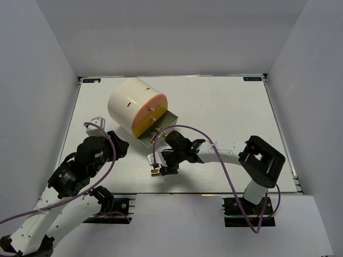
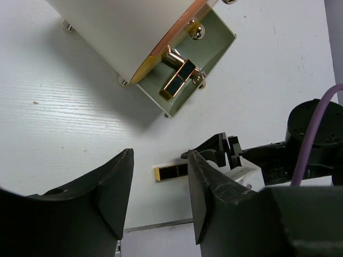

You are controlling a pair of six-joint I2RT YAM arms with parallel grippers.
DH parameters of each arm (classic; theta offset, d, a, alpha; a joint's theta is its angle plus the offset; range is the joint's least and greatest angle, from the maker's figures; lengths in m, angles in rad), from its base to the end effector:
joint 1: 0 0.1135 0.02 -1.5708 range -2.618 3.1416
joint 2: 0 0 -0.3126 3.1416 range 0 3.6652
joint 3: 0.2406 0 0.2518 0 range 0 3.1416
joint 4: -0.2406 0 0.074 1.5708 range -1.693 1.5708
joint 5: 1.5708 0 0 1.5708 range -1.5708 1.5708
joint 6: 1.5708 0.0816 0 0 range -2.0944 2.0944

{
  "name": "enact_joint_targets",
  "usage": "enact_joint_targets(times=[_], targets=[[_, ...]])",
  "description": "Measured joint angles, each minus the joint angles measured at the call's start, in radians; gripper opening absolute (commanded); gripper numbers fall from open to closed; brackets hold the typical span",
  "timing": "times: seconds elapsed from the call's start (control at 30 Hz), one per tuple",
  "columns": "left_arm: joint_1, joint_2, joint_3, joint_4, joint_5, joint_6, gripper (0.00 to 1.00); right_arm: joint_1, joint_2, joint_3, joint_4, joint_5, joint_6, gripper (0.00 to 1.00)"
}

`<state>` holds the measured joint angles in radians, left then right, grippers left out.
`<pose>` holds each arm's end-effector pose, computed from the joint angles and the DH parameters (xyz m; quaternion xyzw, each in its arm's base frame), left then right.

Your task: Organize the makeup

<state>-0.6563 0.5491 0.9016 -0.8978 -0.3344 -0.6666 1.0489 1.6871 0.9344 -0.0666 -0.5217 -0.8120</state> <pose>0.0887 -0.0345 0.3390 -0.0861 0.8588 -0.1827 0.4708 0.1515 0.3450 0.1948 -0.7773 0.4611 0.2801 0.3237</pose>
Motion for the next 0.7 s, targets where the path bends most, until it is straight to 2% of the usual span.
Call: enact_joint_targets(times=[0.3,0.37,0.47,0.5,0.53,0.6,0.7], targets=[[0.0,-0.014,-0.008,-0.022,-0.018,-0.016,0.55,0.03,0.069,0.007,0.018,0.067,0.061,0.46],[0.0,-0.021,-0.01,-0.023,-0.021,-0.021,0.55,0.034,0.074,0.007,0.017,0.082,0.074,0.4],[0.0,-0.031,-0.012,-0.027,-0.022,-0.03,0.55,0.034,0.074,0.008,0.019,0.097,0.084,0.21],[0.0,-0.034,-0.012,-0.028,-0.022,-0.032,0.54,0.034,0.074,0.008,0.019,0.101,0.088,0.12],[0.0,-0.036,-0.012,-0.029,-0.022,-0.034,0.54,0.034,0.074,0.009,0.018,0.102,0.091,0.08],[0.0,-0.04,-0.012,-0.034,-0.022,-0.037,0.54,0.032,0.074,0.012,0.014,0.102,0.091,0.02],[0.0,-0.043,-0.012,-0.038,-0.022,-0.04,0.54,0.024,0.053,0.014,-0.005,0.098,0.079,0.0]])
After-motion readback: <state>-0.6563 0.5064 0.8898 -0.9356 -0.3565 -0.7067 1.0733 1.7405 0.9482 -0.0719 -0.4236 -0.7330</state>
